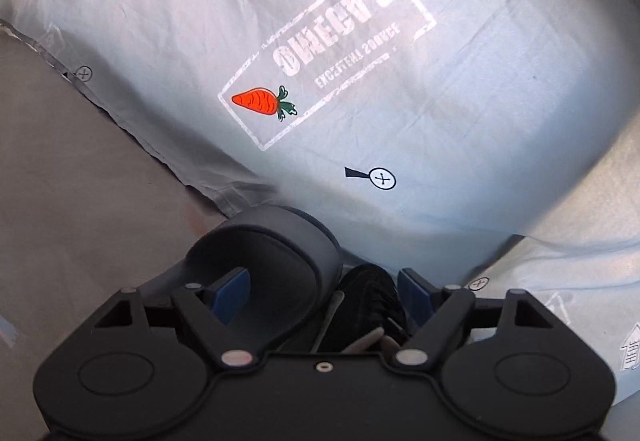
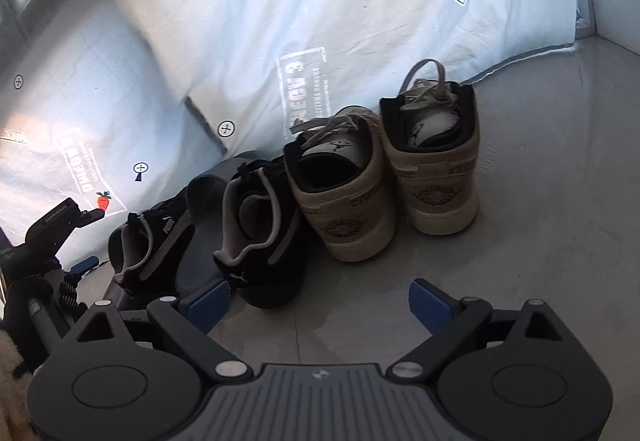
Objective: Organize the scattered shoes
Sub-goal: 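Grasp a dark grey slide's strap with the left tool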
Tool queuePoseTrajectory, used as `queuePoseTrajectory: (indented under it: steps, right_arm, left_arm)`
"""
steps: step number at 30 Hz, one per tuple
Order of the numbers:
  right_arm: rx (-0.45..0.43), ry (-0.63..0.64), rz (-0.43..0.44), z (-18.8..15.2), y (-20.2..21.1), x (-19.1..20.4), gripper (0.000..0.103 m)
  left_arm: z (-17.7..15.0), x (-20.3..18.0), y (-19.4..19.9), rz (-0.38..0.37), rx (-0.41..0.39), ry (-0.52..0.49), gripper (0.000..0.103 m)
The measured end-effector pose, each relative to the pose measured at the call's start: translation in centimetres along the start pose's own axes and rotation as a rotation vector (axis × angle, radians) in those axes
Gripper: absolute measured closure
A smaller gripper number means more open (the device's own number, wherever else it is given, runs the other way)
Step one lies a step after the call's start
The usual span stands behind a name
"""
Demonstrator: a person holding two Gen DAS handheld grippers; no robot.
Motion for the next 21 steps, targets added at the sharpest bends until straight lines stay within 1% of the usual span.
queuePoseTrajectory:
  steps: [1, 2, 3, 4, 5, 8, 12, 14, 18, 21]
  right_arm:
    - [0.003, 0.003, -0.015, -0.1, -0.1, -0.4, 0.007]
    - [0.007, 0.007, -0.023, -0.1, -0.1, -0.6, 0.007]
    - [0.009, 0.011, -0.03, -0.1, -0.2, -0.7, 0.007]
    - [0.01, 0.016, -0.036, -0.2, -0.2, -0.8, 0.007]
    - [0.01, 0.02, -0.039, -0.2, -0.2, -0.9, 0.007]
    - [0.013, 0.03, -0.046, -0.4, -0.3, -0.9, 0.007]
    - [0.012, 0.039, -0.037, -0.4, -0.3, -0.5, 0.007]
    - [0.007, 0.059, -0.029, -0.2, -0.1, 0.1, 0.007]
    - [-0.008, 0.104, -0.011, 0.2, 0.3, 1.4, 0.007]
    - [-0.016, 0.094, 0.011, 0.3, 0.6, 2.1, 0.007]
  left_arm:
    - [0.0, 0.0, -1.2, 0.006, 0.027, 0.003, 0.036]
    - [-0.1, 0.1, -1.8, 0.011, 0.033, 0.009, 0.049]
    - [-0.2, 0.3, -2.8, 0.014, 0.036, 0.029, 0.058]
    - [-0.2, 0.5, -3.1, 0.005, 0.029, 0.041, 0.08]
    - [-0.3, 0.7, -3.4, -0.004, 0.021, 0.053, 0.091]
    - [-0.5, 0.9, -3.1, -0.02, 0.0, 0.069, 0.092]
    - [-0.8, 2.1, -0.9, 0.025, -0.067, 0.071, 0.092]
    - [-1.2, 3.1, 0.8, 0.047, -0.08, 0.076, 0.092]
    - [-2.5, 6.9, 6.3, 0.096, -0.113, 0.133, 0.092]
    - [-5.1, 9.3, 11.4, 0.107, -0.105, 0.159, 0.092]
Point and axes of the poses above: each gripper's, at about its wrist camera, not at the fingertips, and y roughly against the way its jaws point, x to its left, z to its top, the point moved 7 cm from there along -y, roughly the way its jaws point, and after that the axes turned 13 degrees about y, right-handed, at the moved point
